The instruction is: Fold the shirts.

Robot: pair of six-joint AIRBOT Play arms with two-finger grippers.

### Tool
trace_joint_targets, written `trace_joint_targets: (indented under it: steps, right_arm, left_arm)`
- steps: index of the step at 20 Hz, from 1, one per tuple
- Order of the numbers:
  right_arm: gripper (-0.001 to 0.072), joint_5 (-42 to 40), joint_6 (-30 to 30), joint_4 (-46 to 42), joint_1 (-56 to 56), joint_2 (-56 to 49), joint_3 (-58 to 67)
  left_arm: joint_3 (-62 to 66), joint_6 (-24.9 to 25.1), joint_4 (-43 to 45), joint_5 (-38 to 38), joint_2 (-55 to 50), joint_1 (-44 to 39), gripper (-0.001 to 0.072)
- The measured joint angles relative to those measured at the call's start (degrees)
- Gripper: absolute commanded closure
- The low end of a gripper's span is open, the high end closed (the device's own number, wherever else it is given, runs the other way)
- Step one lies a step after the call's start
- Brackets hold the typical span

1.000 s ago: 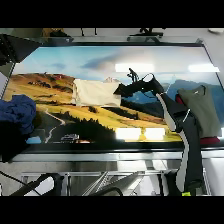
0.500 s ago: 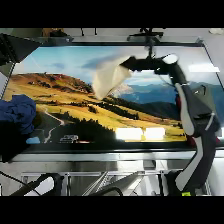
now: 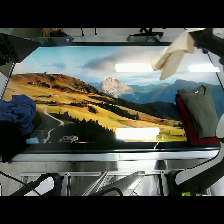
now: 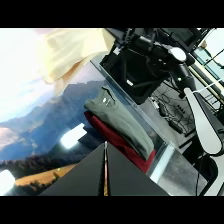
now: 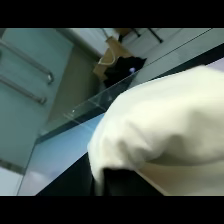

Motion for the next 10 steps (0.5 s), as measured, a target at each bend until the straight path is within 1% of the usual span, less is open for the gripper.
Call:
trace_joint_targets:
  steps: [3,5,8,10]
  right_arm:
    - [0.0689,1.68,4.24,-2.6,-5.86,0.2,0.0]
    - [0.069,3.15,8.76,-5.62,-8.37,0.81,-0.04]
    - [0.0691,5.38,18.1,-14.4,-11.23,3.41,-0.04]
    - [0.0692,8.48,24.57,-22.56,-12.26,5.64,-0.11]
  left_arm:
    - [0.0,-0.04,0.0,0.22,0.0,0.0,0.0686]
    - [0.0,-0.31,0.0,0.28,0.0,0.0,0.0686]
    - [0.0,-0.46,0.0,0.33,0.0,0.0,0.0686]
    - [0.0,-0.83,0.0,0.15,0.0,0.0,0.0687]
